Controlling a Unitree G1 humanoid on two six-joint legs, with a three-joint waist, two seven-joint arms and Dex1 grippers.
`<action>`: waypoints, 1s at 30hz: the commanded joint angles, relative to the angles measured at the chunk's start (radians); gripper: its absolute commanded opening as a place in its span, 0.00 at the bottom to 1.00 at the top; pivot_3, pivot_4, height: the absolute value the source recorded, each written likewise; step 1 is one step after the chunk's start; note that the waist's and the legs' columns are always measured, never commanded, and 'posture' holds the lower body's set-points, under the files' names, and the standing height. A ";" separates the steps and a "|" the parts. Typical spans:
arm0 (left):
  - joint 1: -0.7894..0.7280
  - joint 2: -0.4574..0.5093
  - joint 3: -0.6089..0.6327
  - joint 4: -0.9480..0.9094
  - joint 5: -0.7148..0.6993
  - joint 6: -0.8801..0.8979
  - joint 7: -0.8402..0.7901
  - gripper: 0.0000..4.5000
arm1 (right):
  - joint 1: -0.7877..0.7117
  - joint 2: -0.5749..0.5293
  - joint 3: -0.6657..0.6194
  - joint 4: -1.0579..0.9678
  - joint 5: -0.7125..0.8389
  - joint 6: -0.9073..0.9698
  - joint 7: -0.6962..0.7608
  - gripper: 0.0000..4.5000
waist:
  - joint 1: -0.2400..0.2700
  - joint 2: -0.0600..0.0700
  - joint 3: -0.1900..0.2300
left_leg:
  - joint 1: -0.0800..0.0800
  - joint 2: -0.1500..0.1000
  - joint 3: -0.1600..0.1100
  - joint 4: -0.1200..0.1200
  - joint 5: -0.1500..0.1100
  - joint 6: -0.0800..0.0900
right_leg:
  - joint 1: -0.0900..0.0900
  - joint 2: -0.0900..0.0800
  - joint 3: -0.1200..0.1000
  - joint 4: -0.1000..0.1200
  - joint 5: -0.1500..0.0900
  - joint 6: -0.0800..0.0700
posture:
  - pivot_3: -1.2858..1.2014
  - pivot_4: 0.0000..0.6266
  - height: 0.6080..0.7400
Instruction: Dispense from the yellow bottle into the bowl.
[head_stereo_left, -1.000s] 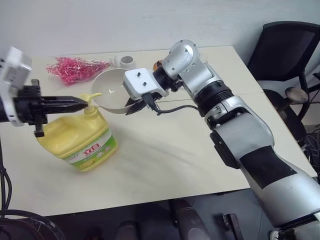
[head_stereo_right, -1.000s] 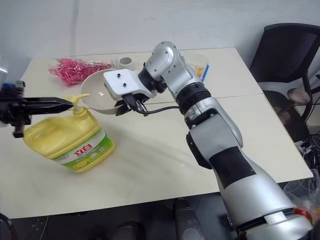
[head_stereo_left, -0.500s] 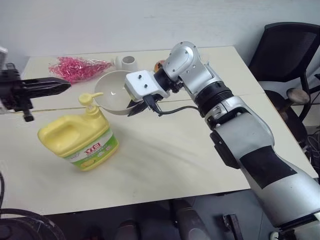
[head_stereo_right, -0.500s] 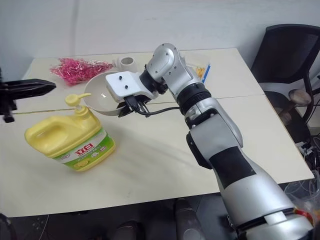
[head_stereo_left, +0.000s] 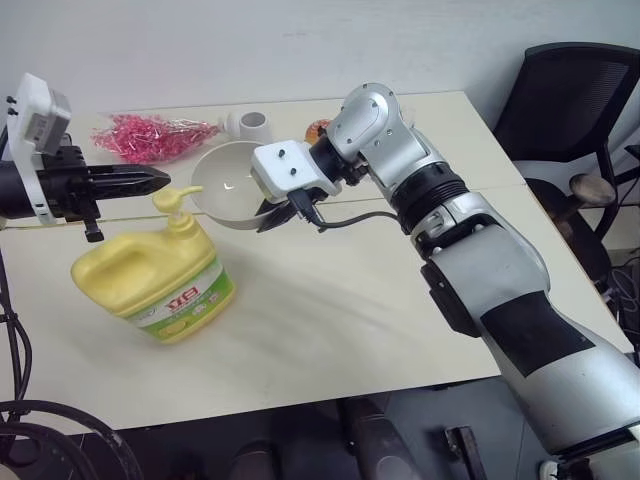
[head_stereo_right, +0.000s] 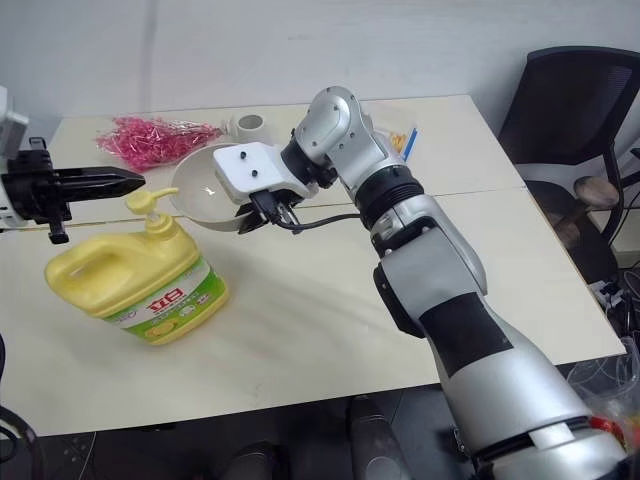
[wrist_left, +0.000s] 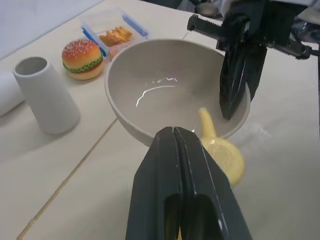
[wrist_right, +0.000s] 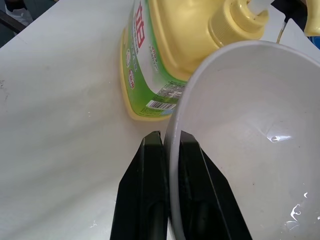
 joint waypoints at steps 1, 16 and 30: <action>-0.001 0.003 0.030 -0.027 -0.001 -0.012 -0.007 0.01 | -0.037 -0.005 -0.010 -0.023 0.008 -0.001 0.061 0.00 | 0.000 0.000 0.000 | 0.000 0.000 0.000 0.000 0.000 0.000 | 0.000 0.000 0.000 0.000 0.000 0.000 | 0.52 0.24 1.00; 0.031 0.019 0.091 -0.126 -0.051 0.048 -0.013 0.01 | -0.032 -0.006 -0.004 -0.025 0.005 -0.011 0.062 0.00 | 0.000 0.000 0.000 | 0.000 0.000 0.000 0.000 0.000 0.000 | 0.000 0.000 0.000 0.000 0.000 0.000 | 0.52 0.24 1.00; 0.061 -0.001 0.047 -0.110 -0.003 0.007 -0.004 0.01 | -0.038 -0.001 0.005 -0.028 0.023 -0.007 0.062 0.00 | 0.001 0.000 0.000 | 0.000 0.000 0.000 0.000 0.000 0.000 | 0.000 0.000 0.000 0.000 0.000 0.000 | 0.52 0.24 1.00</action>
